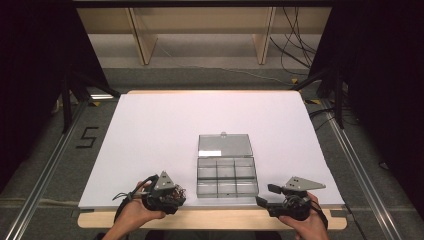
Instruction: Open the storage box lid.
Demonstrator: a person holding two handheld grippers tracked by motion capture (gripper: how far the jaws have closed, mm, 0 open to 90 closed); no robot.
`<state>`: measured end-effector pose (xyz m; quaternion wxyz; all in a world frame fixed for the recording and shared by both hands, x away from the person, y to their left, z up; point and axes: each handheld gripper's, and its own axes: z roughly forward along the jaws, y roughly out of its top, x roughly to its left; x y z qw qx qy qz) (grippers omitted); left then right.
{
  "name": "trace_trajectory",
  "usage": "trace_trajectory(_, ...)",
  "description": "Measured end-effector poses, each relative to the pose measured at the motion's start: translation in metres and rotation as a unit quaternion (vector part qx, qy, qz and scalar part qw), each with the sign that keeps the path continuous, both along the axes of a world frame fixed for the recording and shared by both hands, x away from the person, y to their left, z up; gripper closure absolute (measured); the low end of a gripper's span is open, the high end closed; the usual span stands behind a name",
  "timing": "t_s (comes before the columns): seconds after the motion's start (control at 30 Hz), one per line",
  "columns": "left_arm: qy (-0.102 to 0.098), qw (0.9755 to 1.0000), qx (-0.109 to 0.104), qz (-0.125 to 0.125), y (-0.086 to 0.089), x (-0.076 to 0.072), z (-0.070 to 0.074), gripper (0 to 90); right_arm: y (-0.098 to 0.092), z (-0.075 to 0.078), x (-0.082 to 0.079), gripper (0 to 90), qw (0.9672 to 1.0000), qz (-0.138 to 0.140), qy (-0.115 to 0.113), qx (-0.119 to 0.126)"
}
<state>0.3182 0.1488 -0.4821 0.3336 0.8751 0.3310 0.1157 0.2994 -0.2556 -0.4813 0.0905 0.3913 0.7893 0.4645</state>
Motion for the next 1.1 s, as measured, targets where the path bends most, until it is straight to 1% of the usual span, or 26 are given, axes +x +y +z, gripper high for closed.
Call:
trace_trajectory(0.03,-0.003,1.0,0.004,-0.002,-0.0005,0.001,-0.0003,43.1,0.0,0.0,0.0,31.1,1.0,0.0,0.003,0.001)
trace_trajectory(0.07,-0.001,1.0,0.005,0.004,-0.0024,0.0014,-0.0011,43.1,0.0008,-0.0011,0.0005,31.1,0.9999,-0.002,0.01,0.008)
trace_trajectory(0.1,-0.001,1.0,0.005,0.004,-0.0024,0.0014,-0.0011,43.2,0.0008,-0.0011,0.0005,31.1,0.9999,-0.002,0.01,0.008)
trace_trajectory(0.13,-0.004,0.9999,0.007,0.007,-0.0034,0.002,-0.0018,43.3,-0.0001,-0.0017,0.0011,31.1,1.0,-0.004,0.004,0.005)
trace_trajectory(0.17,-0.004,0.9999,0.009,0.008,-0.0038,0.0024,-0.0022,43.3,-0.0001,-0.0017,0.0011,31.1,1.0,-0.004,0.004,0.005)
trace_trajectory(0.2,-0.009,0.9998,0.015,0.005,-0.0041,0.0034,-0.0023,43.4,-0.0002,-0.0017,0.0011,31.1,1.0,-0.003,0.006,0.004)
trace_trajectory(0.23,-0.006,0.9999,0.012,0.009,-0.005,0.0031,-0.003,43.5,0.0002,-0.0018,0.001,31.1,1.0,-0.002,0.005,0.005)
trace_trajectory(0.27,-0.004,0.9999,0.015,0.006,-0.005,0.0039,-0.0032,43.8,0.0004,-0.0004,-0.0004,31.1,0.9999,-0.005,0.014,0.004)
trace_trajectory(0.3,-0.009,0.9998,0.02,0.0,-0.0046,0.005,-0.0028,43.8,0.0004,-0.0004,-0.0004,31.1,0.9999,-0.005,0.014,0.004)
trace_trajectory(0.33,-0.002,0.9999,0.013,0.011,-0.0052,0.0054,-0.0036,44.2,0.0008,-0.0015,0.0011,31.1,0.9999,0.003,0.009,0.007)
trace_trajectory(0.37,-0.002,0.9999,0.013,0.011,-0.0052,0.0054,-0.0036,44.7,0.0008,-0.0015,0.0011,31.1,0.9999,0.003,0.009,0.007)
trace_trajectory(0.4,-0.006,0.9997,0.023,0.0,-0.0035,0.0076,-0.0028,44.8,0.0007,-0.0016,0.0006,31.1,0.9999,-0.001,0.009,0.009)
trace_trajectory(0.43,-0.006,0.9998,0.019,0.007,-0.0039,0.0073,-0.0036,45.2,0.0,-0.0011,0.0003,31.1,0.9999,0.0,0.008,0.01)
trace_trajectory(0.5,-0.005,0.9998,0.018,0.008,-0.0038,0.0076,-0.0037,46.5,0.0,-0.0012,0.0005,31.1,0.9999,0.001,0.009,0.011)
trace_trajectory(0.63,-0.007,0.9997,0.024,0.003,-0.0034,0.0079,-0.003,48.2,0.0002,-0.0011,0.0003,31.1,0.9999,0.001,0.01,0.011)
trace_trajectory(0.67,-0.007,0.9995,0.03,-0.006,-0.0034,0.0082,-0.0023,48.5,0.0004,-0.0013,0.0004,31.1,0.9999,0.002,0.011,0.012)
trace_trajectory(0.73,-0.005,0.9996,0.028,0.0,-0.0045,0.0072,-0.0028,48.7,0.0002,-0.0016,0.0008,31.1,0.9999,0.001,0.008,0.01)
trace_trajectory(0.77,-0.007,0.9995,0.031,-0.001,-0.0045,0.0071,-0.0025,49.2,0.0,-0.0014,0.0006,31.1,0.9999,0.001,0.008,0.011)
trace_trajectory(0.8,-0.013,0.9993,0.036,0.0,-0.0045,0.0069,-0.0019,50.7,-0.0001,-0.0013,0.0007,31.1,0.9999,0.0,0.008,0.011)
trace_trajectory(0.83,-0.016,0.9991,0.039,-0.004,-0.004,0.0068,-0.001,54.8,-0.0001,-0.0012,0.0006,31.1,0.9999,0.0,0.008,0.012)
trace_trajectory(0.87,-0.023,0.9988,0.043,-0.006,-0.0037,0.0069,-0.0006,58.8,-0.0001,-0.0012,0.0005,31.1,0.9999,0.001,0.008,0.012)
trace_trajectory(0.9,-0.025,0.9984,0.05,-0.008,-0.0032,0.0073,0.0003,60.1,-0.0001,-0.0012,0.0005,31.1,0.9999,0.0,0.008,0.012)
trace_trajectory(0.93,-0.02,0.9989,0.042,-0.007,-0.0037,0.0061,0.0014,62.5,-0.0003,-0.001,0.0005,31.1,0.9999,0.0,0.009,0.01)
trace_trajectory(1.0,-0.018,0.9987,0.047,-0.005,-0.0033,0.0062,0.0031,67.3,-0.0002,-0.0011,0.0005,31.1,0.9999,-0.001,0.008,0.01)
trace_trajectory(1.03,-0.025,0.9986,0.046,-0.004,-0.0034,0.0056,0.005,69.9,-0.0006,-0.0011,0.0007,31.1,1.0,-0.001,0.003,0.009)
trace_trajectory(1.1,-0.029,0.9986,0.045,-0.003,-0.0027,0.0063,0.0056,70.4,-0.0008,-0.0009,0.0009,31.1,1.0,0.0,0.003,0.007)
